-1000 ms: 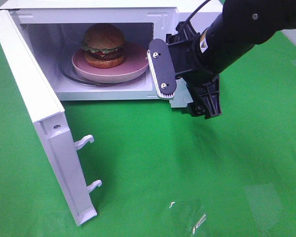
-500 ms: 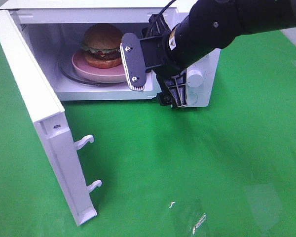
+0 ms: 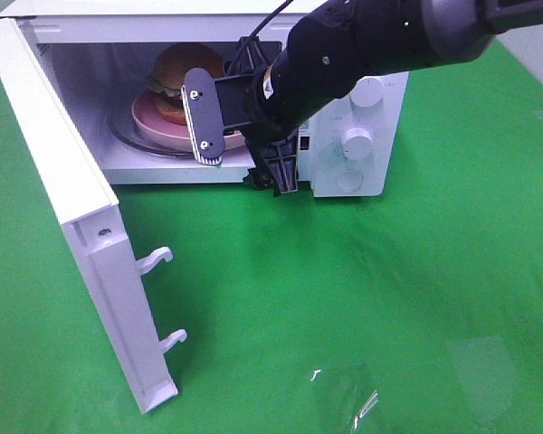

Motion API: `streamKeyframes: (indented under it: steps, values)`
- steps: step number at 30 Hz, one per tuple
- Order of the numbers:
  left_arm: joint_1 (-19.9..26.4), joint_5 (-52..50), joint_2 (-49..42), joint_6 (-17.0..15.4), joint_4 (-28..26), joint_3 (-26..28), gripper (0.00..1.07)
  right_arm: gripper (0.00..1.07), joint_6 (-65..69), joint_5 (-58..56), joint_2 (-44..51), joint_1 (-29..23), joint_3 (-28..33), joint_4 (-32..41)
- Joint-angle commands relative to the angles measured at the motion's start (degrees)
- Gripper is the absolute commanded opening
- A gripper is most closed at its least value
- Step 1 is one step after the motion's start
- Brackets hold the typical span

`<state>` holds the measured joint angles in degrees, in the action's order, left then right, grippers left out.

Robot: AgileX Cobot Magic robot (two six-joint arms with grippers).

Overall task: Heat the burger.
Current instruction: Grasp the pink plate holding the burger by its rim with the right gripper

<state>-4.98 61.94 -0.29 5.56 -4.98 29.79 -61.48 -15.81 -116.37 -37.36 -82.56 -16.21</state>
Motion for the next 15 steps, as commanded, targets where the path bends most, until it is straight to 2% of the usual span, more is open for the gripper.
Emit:
streamKeyframes:
  steps: [1,7,15]
  values:
    - [0.06,-0.63,-0.40,-0.23,0.06,-0.17,1.00,0.92,1.66,-0.11,-3.38,-0.06,-3.84,0.29]
    - [0.06,-0.63,-0.40,-0.23,0.06,-0.17,1.00,0.91,2.12,-2.86,-7.56,0.00,-8.88,0.29]
    - [0.06,-0.63,-0.40,-0.23,0.06,-0.17,1.00,0.90,2.35,-3.15,-11.12,0.06,-12.78,0.40]
